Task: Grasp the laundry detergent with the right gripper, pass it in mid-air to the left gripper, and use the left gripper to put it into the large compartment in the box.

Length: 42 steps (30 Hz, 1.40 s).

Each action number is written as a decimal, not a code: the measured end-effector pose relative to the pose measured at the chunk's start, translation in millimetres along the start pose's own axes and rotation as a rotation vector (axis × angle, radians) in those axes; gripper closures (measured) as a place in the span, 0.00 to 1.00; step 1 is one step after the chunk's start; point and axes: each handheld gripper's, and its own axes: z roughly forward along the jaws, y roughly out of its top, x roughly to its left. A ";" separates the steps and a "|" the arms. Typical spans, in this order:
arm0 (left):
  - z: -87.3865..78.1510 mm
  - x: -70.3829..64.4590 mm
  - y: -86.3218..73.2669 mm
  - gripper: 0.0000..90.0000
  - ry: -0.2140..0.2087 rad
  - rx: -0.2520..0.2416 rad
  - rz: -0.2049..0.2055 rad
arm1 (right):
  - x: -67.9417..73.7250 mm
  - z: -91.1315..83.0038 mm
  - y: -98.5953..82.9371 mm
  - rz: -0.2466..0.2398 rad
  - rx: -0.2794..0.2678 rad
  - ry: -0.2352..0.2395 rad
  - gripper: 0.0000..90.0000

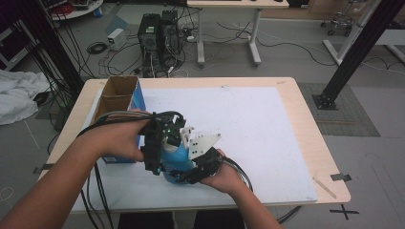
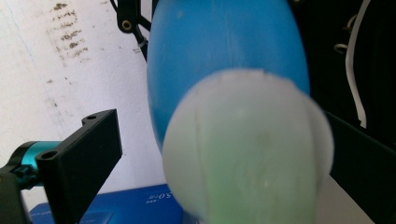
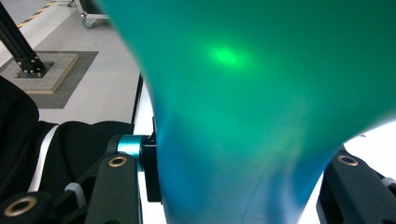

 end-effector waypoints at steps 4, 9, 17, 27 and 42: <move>0.7 -0.4 -0.5 0.02 0.003 0.001 -0.004 | -0.6 5.4 2.7 -0.001 0.005 0.016 0.51; 2.5 0.0 0.1 0.02 0.001 0.007 -0.006 | -1.3 8.7 4.6 0.002 0.010 0.022 0.51; 9.4 1.5 1.2 0.02 -0.020 0.026 -0.029 | -1.4 11.3 5.4 0.006 0.011 0.024 0.51; 9.6 0.5 5.4 0.08 -0.028 0.036 -0.033 | -1.4 11.5 5.7 0.008 0.011 0.017 0.51; 8.7 1.2 6.2 0.18 -0.025 0.046 -0.048 | -1.8 10.7 5.5 0.015 0.006 0.019 0.51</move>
